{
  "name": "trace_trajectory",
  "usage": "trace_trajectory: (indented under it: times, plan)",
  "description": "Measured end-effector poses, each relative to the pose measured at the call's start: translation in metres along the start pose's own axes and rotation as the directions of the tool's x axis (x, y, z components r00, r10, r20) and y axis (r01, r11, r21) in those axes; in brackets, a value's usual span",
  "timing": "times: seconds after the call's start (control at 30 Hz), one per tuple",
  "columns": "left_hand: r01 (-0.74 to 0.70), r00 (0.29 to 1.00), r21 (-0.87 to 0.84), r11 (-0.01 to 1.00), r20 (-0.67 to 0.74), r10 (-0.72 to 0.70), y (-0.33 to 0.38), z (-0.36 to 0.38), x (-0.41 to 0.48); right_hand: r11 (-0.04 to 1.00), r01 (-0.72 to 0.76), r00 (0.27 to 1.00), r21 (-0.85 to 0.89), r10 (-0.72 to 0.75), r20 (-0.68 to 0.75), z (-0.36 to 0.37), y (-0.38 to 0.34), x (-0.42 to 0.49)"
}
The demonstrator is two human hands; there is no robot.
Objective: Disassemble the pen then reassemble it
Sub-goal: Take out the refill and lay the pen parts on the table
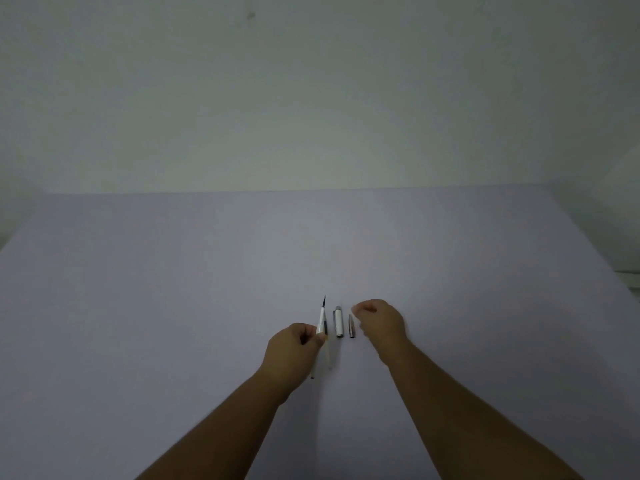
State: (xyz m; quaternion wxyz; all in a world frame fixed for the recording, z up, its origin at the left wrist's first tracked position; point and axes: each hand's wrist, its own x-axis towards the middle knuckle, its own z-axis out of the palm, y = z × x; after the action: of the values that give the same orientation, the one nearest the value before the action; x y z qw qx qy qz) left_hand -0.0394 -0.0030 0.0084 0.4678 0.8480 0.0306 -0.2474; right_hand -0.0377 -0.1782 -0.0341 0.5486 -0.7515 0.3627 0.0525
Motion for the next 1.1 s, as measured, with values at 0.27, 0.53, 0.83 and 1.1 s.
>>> trace_trajectory:
  times: [0.27, 0.53, 0.83, 1.1]
  plan:
    - [-0.056, 0.998, 0.007, 0.998, 0.011, 0.056, 0.017, 0.005, -0.005, 0.972, 0.024, 0.892, 0.236, -0.127, 0.434, -0.011, -0.033, -0.022]
    - [-0.08, 0.996, 0.01, 0.997, 0.033, 0.079, 0.02, 0.007, -0.006, 0.779, 0.025, 0.994, 0.626, -0.085, 0.067, -0.036, -0.068, -0.011]
    - [-0.028, 0.999, -0.018, 0.999, 0.017, 0.028, 0.004, 0.005, 0.004, 0.945, 0.048, 0.999, -0.323, -0.051, -0.001, -0.03, -0.009, 0.021]
    - [0.014, 1.0, -0.038, 0.999, 0.016, -0.014, -0.007, 0.007, 0.01, 0.919, 0.058, 0.998, -0.389, -0.058, 0.011, -0.01, 0.001, 0.017]
